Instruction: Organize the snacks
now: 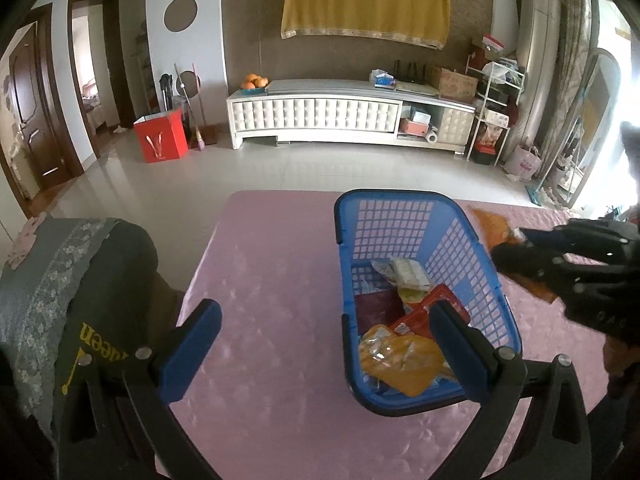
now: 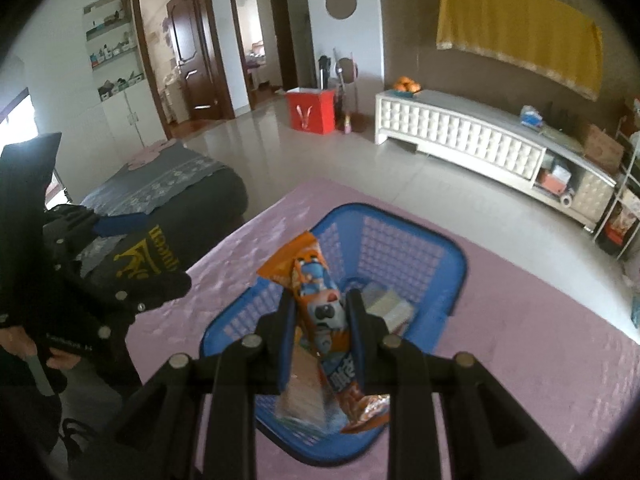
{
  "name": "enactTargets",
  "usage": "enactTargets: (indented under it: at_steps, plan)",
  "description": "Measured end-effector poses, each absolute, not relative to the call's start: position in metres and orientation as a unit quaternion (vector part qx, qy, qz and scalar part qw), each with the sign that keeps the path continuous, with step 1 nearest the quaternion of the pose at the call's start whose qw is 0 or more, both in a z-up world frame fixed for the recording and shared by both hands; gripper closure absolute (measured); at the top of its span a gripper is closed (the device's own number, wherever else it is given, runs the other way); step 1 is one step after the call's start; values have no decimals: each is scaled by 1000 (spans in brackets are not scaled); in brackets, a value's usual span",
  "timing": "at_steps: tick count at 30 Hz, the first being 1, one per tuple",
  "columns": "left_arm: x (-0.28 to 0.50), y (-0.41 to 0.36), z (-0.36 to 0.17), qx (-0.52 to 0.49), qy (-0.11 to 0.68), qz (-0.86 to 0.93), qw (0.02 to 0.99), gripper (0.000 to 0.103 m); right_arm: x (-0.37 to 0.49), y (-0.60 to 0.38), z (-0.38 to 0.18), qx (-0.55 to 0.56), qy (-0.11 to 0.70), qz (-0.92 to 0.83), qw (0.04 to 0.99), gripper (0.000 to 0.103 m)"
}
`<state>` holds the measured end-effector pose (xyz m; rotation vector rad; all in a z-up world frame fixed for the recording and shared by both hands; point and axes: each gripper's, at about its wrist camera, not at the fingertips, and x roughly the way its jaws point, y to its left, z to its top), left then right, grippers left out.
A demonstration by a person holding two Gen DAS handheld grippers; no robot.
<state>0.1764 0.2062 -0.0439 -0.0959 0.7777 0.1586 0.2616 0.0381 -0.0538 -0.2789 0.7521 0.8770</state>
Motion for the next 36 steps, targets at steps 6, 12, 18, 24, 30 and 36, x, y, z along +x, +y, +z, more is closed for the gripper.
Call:
enactTargets:
  at_steps: [6,12,18,24,30,36]
  plan:
    - [177,211,-58,-43,385,70,919,0,266,60,-77,-142,379,413,816,75]
    - [183,209,-71,-25,394,64,916,0,278,72,-100,-149,398,401,812,75]
    - [190,208,-76,-22,397,55,916,0,283,76,-113,-165,409,393,807,75]
    - [189,207,-74,-25,393,53,917,1,278,81,-110,-183,382,393,816,59]
    - [176,199,-59,-35,379,52,923,0,272,59,-90,-163,374,382,829,34]
    - [147,176,-27,-30,347,50,936,0,248,21,-57,-144,354,367,848,33]
